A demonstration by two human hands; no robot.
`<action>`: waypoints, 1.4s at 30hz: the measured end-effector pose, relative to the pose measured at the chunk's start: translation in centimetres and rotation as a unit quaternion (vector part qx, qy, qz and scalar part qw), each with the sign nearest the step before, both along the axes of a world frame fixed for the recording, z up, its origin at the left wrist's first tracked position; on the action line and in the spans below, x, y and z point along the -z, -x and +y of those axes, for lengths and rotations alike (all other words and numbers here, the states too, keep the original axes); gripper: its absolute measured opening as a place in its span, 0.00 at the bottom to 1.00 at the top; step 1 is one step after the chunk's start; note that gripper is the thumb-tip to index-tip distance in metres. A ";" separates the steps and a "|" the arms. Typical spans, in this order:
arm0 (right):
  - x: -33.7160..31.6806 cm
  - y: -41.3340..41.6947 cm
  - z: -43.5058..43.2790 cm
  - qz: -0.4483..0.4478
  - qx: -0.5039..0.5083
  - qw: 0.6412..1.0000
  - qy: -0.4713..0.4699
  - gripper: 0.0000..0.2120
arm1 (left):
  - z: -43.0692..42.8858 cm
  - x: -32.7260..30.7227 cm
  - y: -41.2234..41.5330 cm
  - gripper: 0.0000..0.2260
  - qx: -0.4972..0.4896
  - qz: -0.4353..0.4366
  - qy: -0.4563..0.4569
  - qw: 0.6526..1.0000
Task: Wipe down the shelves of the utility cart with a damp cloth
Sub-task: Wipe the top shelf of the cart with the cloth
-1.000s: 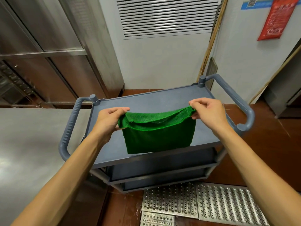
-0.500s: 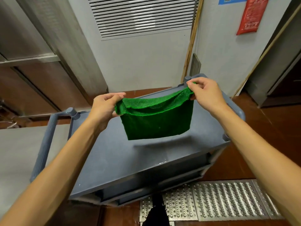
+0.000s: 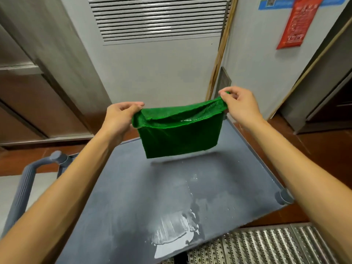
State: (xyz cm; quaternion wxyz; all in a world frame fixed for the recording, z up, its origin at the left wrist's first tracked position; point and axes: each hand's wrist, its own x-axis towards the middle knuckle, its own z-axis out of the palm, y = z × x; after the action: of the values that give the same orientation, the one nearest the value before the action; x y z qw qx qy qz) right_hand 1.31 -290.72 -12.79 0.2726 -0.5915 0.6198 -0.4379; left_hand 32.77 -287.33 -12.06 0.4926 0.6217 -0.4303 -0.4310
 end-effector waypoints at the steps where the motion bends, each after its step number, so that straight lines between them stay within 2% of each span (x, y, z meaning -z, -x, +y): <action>1: -0.3 -0.1 -1.0 0.009 0.004 1.000 0.004 0.08 | -1.0 -0.1 -0.4 0.06 -0.003 0.002 0.005 1.000; 6: 0.2 -0.7 -4.6 0.031 0.014 0.999 0.024 0.09 | -5.1 1.1 -1.4 0.07 0.005 -0.024 0.033 0.999; 10: 5.4 -0.4 -5.6 0.039 0.023 0.999 -0.011 0.07 | -5.3 5.6 -0.8 0.07 0.010 -0.042 0.018 0.999; 13: 10.6 0.5 -4.2 0.071 0.022 0.995 -0.072 0.06 | -4.1 11.0 -0.3 0.08 0.043 -0.087 -0.019 0.995; 17: 17.2 1.2 -0.6 0.085 0.021 0.983 -0.162 0.06 | -1.4 17.9 0.7 0.11 0.058 -0.099 -0.111 0.987; 23: 22.9 2.5 4.3 0.036 0.017 0.967 -0.251 0.06 | 3.9 23.6 3.1 0.12 0.024 -0.061 -0.217 0.974; 26: 23.3 3.3 5.7 -0.028 0.030 0.957 -0.288 0.10 | 6.2 24.4 4.1 0.06 -0.028 -0.042 -0.243 0.969; 32: 23.5 4.7 8.5 -0.079 0.023 0.950 -0.301 0.06 | 10.1 24.9 5.6 0.08 -0.076 0.004 -0.256 0.964; 42: 22.2 7.0 13.2 -0.040 -0.020 0.960 -0.278 0.07 | 15.3 22.7 7.8 0.06 -0.105 0.032 -0.227 0.968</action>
State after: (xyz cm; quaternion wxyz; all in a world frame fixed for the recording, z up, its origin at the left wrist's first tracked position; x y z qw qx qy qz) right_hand -5.66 -277.51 -34.96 0.4594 -0.4868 0.6936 -0.2661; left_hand 24.93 -272.05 -34.75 0.3945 0.7447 -0.2379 -0.4829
